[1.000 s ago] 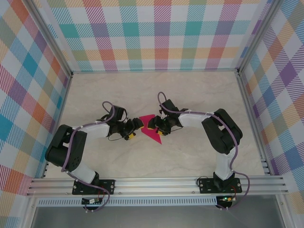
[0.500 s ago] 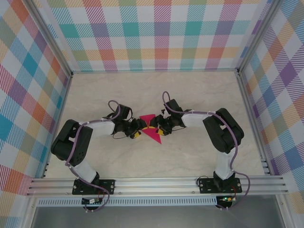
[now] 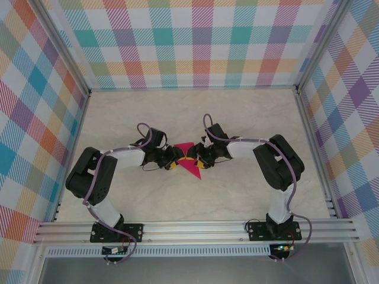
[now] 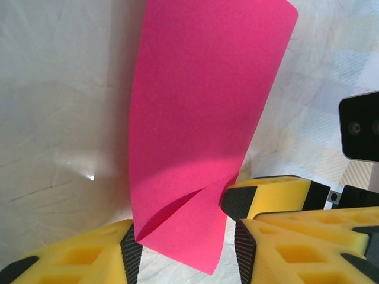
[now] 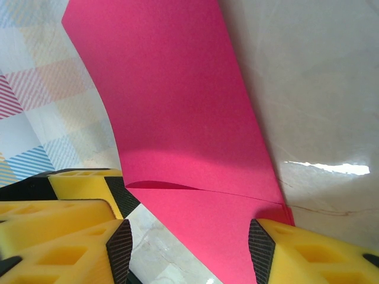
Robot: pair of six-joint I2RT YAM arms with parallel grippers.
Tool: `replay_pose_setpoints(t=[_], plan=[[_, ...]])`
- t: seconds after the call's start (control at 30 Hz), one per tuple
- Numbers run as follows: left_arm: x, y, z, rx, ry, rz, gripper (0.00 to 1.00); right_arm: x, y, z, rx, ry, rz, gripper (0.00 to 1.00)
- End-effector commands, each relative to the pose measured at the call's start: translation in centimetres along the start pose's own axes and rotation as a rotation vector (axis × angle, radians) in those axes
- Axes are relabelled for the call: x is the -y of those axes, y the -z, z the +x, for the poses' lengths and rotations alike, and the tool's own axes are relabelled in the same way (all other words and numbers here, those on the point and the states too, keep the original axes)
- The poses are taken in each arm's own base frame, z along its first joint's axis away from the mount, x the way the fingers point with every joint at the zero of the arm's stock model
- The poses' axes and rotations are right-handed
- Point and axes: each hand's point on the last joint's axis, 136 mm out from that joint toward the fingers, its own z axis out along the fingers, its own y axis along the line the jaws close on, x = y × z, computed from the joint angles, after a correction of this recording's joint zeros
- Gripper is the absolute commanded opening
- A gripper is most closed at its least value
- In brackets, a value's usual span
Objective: Fold a paper plane with a square sheet of paper (pick it up from the middle)
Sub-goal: Fold the wing for the fifth time at the center of the table.
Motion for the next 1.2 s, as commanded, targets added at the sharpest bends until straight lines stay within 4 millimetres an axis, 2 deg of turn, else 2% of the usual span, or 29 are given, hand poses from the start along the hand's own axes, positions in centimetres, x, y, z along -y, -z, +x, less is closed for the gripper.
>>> replay_pose_setpoints(t=[0.0, 0.23, 0.3, 0.4, 0.47, 0.53, 0.63, 0.77, 0.97, 1.07, 1.17], plan=[[0.5, -0.6, -0.2, -0.003, -0.017, 0.005, 0.43, 5.0, -0.7, -0.2, 0.020, -0.072, 0.131, 0.56], [0.7, -0.7, -0.2, -0.008, -0.023, 0.012, 0.25, 3.9, -0.3, -0.8, 0.033, 0.052, 0.102, 0.52], [0.6, -0.7, -0.2, -0.007, -0.024, 0.011, 0.15, 3.2, 0.1, -1.1, 0.049, 0.129, 0.092, 0.51], [0.9, -0.6, -0.2, -0.004, -0.031, 0.019, 0.08, 1.9, 0.9, -1.8, 0.087, 0.279, 0.081, 0.51], [1.2, -0.4, -0.1, 0.000, -0.032, 0.020, 0.06, 1.0, 1.8, -2.2, 0.127, 0.382, 0.078, 0.50], [1.5, -0.2, -0.1, 0.008, -0.033, 0.023, 0.05, -0.1, 2.9, -2.7, 0.201, 0.509, 0.068, 0.38], [1.9, 0.1, 0.1, 0.018, -0.031, 0.020, 0.04, -1.1, 4.1, -2.4, 0.278, 0.687, 0.074, 0.37], [2.7, 0.4, 0.2, 0.030, -0.038, 0.015, 0.04, -1.2, 4.2, -1.4, 0.332, 0.908, 0.155, 0.38], [3.3, 1.0, 0.2, 0.037, -0.045, 0.002, 0.04, -1.6, 3.6, 0.2, 0.363, 1.107, 0.183, 0.47], [3.4, 1.2, 0.3, 0.036, -0.046, -0.001, 0.04, -1.9, 2.8, 2.2, 0.331, 1.214, 0.149, 0.60], [3.6, 1.4, 0.2, 0.039, -0.050, -0.003, 0.04, -1.7, 2.6, 2.8, 0.321, 1.228, 0.159, 0.67]])
